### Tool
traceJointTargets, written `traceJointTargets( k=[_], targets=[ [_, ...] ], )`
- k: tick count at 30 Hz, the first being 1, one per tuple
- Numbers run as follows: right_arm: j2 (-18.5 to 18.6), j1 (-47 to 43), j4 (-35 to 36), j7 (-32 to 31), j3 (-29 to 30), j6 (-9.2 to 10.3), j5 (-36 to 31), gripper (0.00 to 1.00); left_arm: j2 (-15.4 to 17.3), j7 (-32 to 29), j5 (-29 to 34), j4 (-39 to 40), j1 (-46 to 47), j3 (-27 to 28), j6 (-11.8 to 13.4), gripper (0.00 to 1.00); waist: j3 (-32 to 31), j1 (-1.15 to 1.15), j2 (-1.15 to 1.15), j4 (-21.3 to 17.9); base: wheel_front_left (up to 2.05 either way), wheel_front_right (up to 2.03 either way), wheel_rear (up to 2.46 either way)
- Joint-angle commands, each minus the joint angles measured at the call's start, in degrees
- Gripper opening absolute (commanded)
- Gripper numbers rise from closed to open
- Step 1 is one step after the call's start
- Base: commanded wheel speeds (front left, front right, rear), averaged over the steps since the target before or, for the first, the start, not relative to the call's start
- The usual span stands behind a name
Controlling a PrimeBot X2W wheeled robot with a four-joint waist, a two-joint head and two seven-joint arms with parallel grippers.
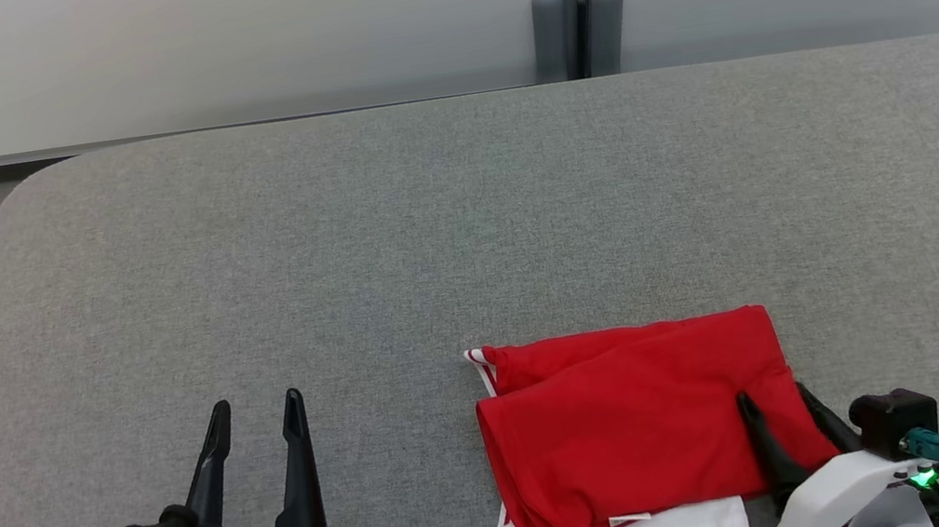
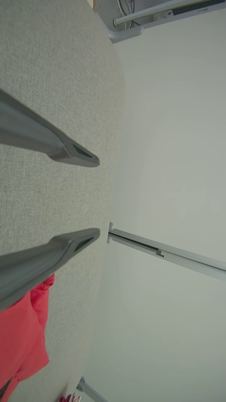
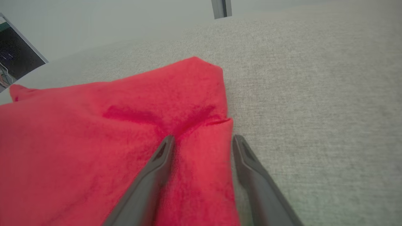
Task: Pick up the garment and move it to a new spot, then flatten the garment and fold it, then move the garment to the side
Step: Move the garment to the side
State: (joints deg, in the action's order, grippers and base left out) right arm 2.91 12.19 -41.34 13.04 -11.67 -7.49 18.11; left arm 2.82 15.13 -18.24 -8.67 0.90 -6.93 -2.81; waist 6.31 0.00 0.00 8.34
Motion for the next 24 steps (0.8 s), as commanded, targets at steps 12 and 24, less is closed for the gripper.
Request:
traceJointTargets(
  k=[12,24],
  targets=[
    [2.63,4.07,-2.09,2.20,-0.27,0.06,-7.74,0.00,0.19,-0.01,1.03,0.21,0.15,0.15,-0.64,1.00,-0.94,0.00,0.00,-2.57,0.00,0.00,0.00],
    [15.35,13.09,11.55,2.21,-8.93,0.05,-22.46,0.00,0.20,-0.02,1.44,3.50,3.82,-2.11,-1.18,1.00,3.09,0.00,0.00,-13.48,0.00,0.00,0.00]
  ],
)
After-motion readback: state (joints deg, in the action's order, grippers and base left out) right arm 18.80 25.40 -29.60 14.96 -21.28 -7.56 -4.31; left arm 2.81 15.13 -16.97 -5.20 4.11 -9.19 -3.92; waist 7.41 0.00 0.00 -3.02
